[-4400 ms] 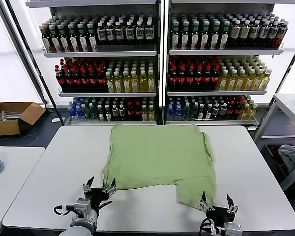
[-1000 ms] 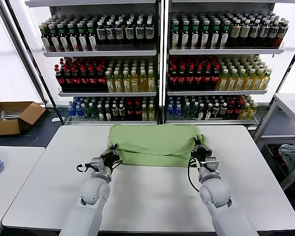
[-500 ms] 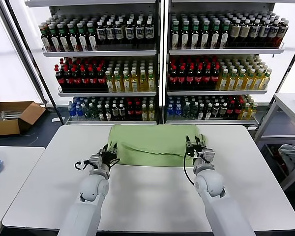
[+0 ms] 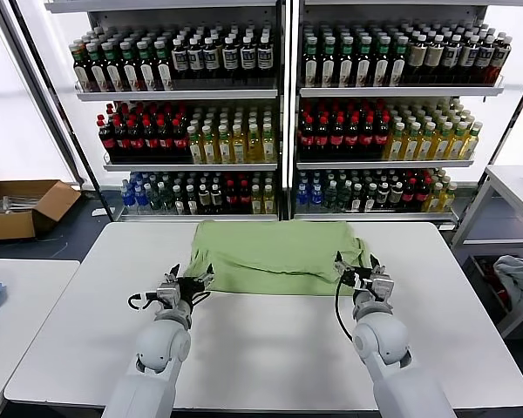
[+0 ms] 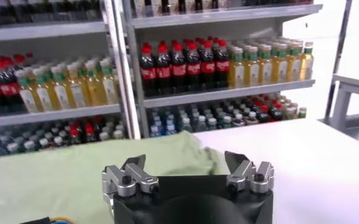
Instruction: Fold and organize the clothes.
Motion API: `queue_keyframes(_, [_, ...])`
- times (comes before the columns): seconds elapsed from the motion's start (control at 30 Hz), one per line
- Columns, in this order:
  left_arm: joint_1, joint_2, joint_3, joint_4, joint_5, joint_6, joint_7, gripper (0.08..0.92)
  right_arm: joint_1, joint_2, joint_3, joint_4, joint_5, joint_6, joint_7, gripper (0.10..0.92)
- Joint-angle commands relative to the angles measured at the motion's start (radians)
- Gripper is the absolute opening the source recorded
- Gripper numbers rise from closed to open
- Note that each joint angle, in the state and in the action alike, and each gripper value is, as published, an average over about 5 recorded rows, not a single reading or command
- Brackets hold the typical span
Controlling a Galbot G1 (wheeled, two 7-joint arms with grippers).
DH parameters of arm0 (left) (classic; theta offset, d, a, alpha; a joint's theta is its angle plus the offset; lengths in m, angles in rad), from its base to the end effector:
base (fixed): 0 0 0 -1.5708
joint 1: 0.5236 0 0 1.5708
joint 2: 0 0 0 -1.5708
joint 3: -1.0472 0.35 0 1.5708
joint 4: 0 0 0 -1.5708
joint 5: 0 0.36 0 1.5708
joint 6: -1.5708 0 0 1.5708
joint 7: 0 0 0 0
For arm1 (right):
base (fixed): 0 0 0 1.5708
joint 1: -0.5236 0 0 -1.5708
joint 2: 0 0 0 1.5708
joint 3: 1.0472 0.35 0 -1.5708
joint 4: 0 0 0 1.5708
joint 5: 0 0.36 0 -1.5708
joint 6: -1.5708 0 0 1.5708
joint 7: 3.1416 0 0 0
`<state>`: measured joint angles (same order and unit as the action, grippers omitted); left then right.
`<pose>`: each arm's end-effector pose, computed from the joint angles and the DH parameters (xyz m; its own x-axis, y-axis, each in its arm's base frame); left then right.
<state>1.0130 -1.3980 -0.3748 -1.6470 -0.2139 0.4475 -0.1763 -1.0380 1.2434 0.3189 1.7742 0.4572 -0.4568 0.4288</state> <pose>0.3660 0.0030 -0.3146 -0.9341 -0.0107 0.3569 -0.0016 0.9997 0.0258 0.3478 -0.0213 -0.2824 -0.9332 0.1249 0.3370 0.1287 0.9916 -0.0109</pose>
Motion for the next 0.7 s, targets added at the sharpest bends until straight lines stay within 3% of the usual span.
queue_keyframes(0.03, [0.02,0.018,0.0,-0.018,0.018,0.016,-0.002,0.823,-0.063,-0.054,0.015,0.045,0.005,-0.032,0.021,0.823])
queue_keyframes(0.5, [-0.02,0.03,0.01,0.07,0.016,0.016,0.0,0.823,-0.056,-0.02,0.015,-0.031,0.036,-0.035,0.027,0.821])
queue_keyframes(0.7, [-0.015,0.034,0.013,0.093,0.016,0.024,0.002,0.797,-0.058,-0.007,0.01,-0.055,0.039,-0.024,0.024,0.718])
